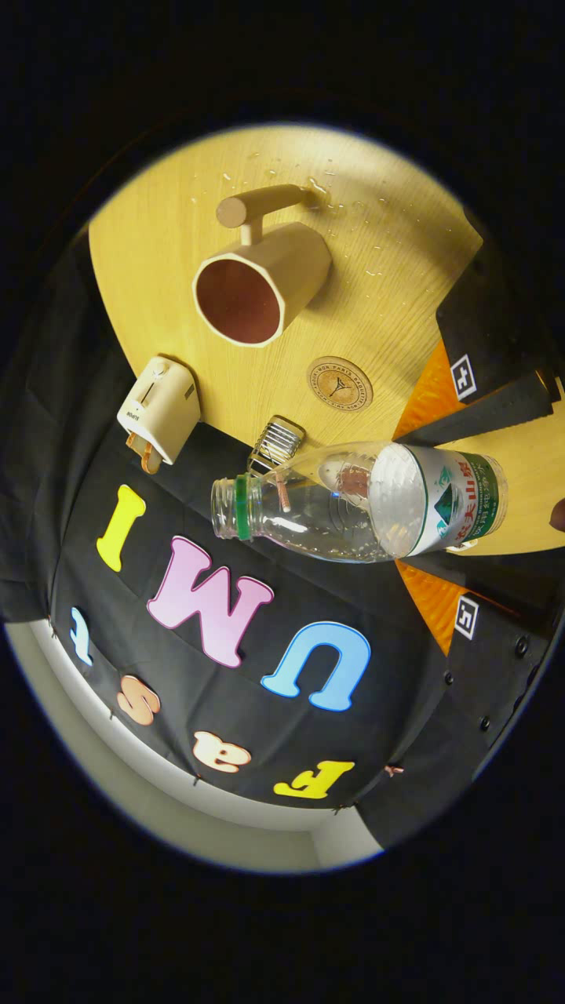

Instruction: Take the bottle from table, then pour the juice into the cup, finally place the bottle on the coaster

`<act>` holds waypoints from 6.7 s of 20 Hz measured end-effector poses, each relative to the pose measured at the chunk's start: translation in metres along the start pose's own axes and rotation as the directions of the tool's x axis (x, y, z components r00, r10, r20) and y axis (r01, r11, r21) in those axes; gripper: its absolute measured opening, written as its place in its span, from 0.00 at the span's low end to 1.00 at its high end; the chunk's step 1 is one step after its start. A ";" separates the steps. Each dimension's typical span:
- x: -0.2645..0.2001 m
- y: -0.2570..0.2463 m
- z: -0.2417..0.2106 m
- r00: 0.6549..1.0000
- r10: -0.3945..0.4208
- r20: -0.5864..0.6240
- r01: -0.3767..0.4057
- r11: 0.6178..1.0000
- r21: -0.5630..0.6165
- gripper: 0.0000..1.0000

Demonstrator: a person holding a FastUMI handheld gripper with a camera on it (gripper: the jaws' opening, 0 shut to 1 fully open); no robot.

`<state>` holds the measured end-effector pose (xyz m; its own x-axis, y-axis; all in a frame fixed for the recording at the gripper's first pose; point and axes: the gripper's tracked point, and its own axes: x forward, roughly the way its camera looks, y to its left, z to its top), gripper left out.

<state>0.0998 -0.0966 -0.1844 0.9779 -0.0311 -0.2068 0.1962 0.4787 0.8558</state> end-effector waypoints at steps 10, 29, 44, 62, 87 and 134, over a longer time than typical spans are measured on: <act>0.006 -0.023 0.000 0.997 -0.048 -0.055 0.060 0.966 0.250 0.75; 0.010 -0.032 0.010 0.997 -0.036 -0.070 0.066 0.862 0.503 0.74; 0.011 -0.032 0.015 0.998 -0.040 -0.041 0.057 0.788 0.613 0.75; 0.010 -0.026 0.026 0.999 -0.041 0.001 0.029 0.741 0.671 0.75; 0.008 -0.008 0.042 0.998 -0.026 0.059 -0.030 0.628 0.778 0.75; 0.007 0.024 0.095 0.986 -0.035 0.164 -0.134 0.417 0.899 0.75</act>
<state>0.1179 -0.1687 -0.1204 0.9691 -0.1909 -0.1561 0.0155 -0.5849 0.8110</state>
